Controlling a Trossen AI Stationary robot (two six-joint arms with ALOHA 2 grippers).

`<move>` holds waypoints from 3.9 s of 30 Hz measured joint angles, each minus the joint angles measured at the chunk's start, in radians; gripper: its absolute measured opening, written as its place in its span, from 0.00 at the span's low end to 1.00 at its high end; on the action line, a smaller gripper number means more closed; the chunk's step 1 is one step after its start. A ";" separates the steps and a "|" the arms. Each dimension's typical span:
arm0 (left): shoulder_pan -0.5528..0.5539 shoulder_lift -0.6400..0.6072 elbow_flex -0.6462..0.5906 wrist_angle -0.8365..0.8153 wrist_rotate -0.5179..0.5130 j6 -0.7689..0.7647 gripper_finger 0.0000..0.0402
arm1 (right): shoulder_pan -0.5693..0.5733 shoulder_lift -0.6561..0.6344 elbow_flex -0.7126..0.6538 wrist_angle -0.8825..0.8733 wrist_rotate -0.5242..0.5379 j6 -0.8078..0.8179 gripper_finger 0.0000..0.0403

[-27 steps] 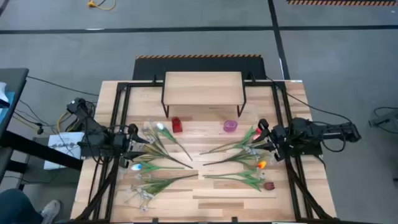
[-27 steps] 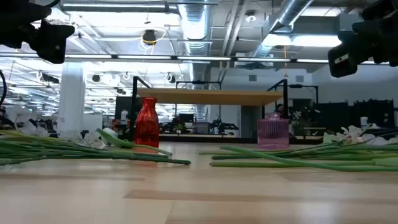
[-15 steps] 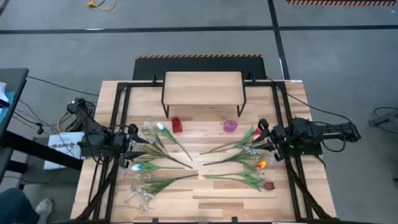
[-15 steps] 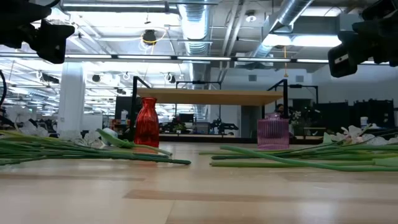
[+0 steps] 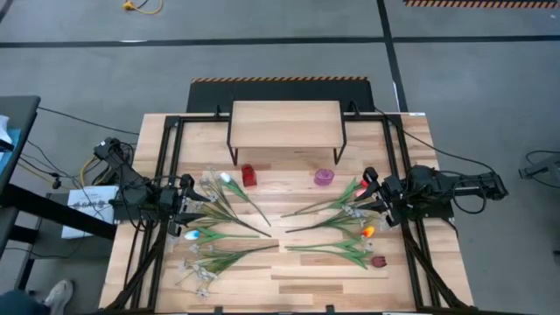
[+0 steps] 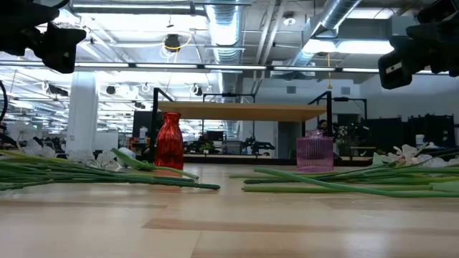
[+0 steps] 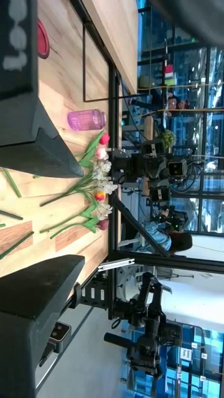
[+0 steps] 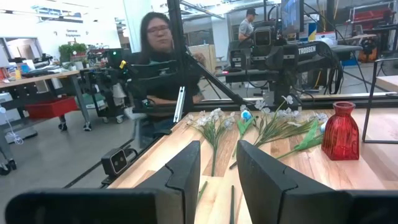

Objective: Pick and place flowers into a vace then onto a shelf

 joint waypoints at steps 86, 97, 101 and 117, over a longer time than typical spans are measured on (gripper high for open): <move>0.000 0.000 0.000 0.067 -0.001 0.065 0.51 | -0.002 0.500 0.226 0.430 0.341 -0.204 0.28; 0.000 0.000 0.000 0.078 -0.002 0.050 0.51 | 0.015 0.903 0.616 -0.024 0.338 -0.230 0.33; 0.000 0.000 0.000 0.077 -0.003 0.050 0.51 | 0.045 0.993 0.715 -0.106 0.342 -0.229 0.33; 0.000 0.000 0.000 0.081 0.003 -0.075 0.51 | 0.184 1.314 0.968 -0.198 0.625 -0.026 0.35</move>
